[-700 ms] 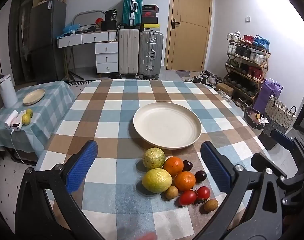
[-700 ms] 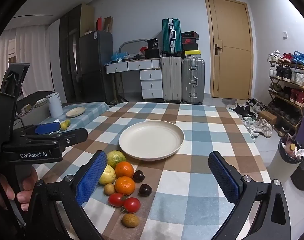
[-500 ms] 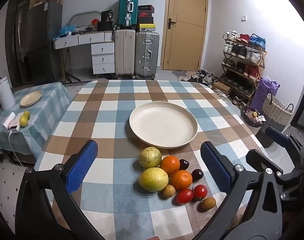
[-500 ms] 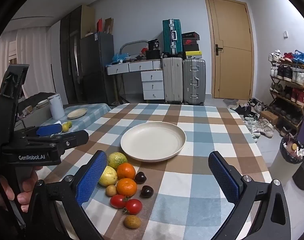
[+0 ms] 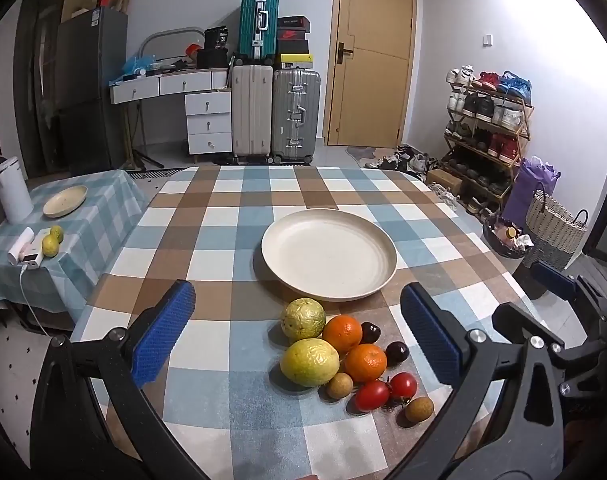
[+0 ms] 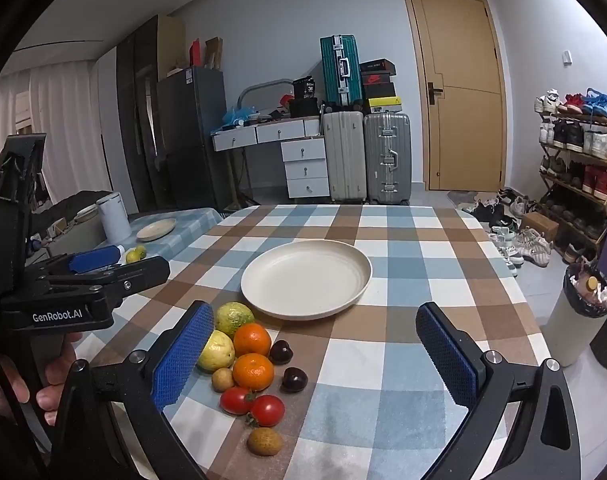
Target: Organize fruits
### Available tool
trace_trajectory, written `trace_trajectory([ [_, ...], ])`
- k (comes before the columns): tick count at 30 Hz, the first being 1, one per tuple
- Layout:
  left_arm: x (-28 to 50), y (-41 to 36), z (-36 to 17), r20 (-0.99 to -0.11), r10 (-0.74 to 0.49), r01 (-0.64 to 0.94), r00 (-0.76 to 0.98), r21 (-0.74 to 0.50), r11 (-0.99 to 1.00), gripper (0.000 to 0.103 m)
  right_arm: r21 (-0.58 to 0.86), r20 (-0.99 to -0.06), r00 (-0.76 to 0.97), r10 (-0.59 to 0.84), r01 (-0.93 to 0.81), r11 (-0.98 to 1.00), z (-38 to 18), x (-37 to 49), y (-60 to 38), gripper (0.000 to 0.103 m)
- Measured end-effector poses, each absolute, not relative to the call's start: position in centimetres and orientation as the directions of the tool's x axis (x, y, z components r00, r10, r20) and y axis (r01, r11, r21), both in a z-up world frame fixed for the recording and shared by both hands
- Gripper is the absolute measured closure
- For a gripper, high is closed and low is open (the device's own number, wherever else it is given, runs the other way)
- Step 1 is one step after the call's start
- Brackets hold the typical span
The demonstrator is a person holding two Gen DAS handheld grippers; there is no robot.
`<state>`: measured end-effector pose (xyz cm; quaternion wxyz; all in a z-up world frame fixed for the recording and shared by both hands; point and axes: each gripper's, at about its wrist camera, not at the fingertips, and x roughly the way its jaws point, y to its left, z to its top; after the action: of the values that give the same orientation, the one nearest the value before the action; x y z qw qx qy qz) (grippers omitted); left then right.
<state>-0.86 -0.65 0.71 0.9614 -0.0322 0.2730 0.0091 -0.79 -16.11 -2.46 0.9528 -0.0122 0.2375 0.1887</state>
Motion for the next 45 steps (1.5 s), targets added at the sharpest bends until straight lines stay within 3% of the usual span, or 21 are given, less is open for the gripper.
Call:
trace_trajectory([
  [45,-0.7,-0.6,-0.8,-0.541,-0.008,-0.032,0.841,-0.063,0.998,0.000,0.090,-0.459,0.807,0.371,-0.374,0.923,-3.7,-0.8,-16.4,0.000],
])
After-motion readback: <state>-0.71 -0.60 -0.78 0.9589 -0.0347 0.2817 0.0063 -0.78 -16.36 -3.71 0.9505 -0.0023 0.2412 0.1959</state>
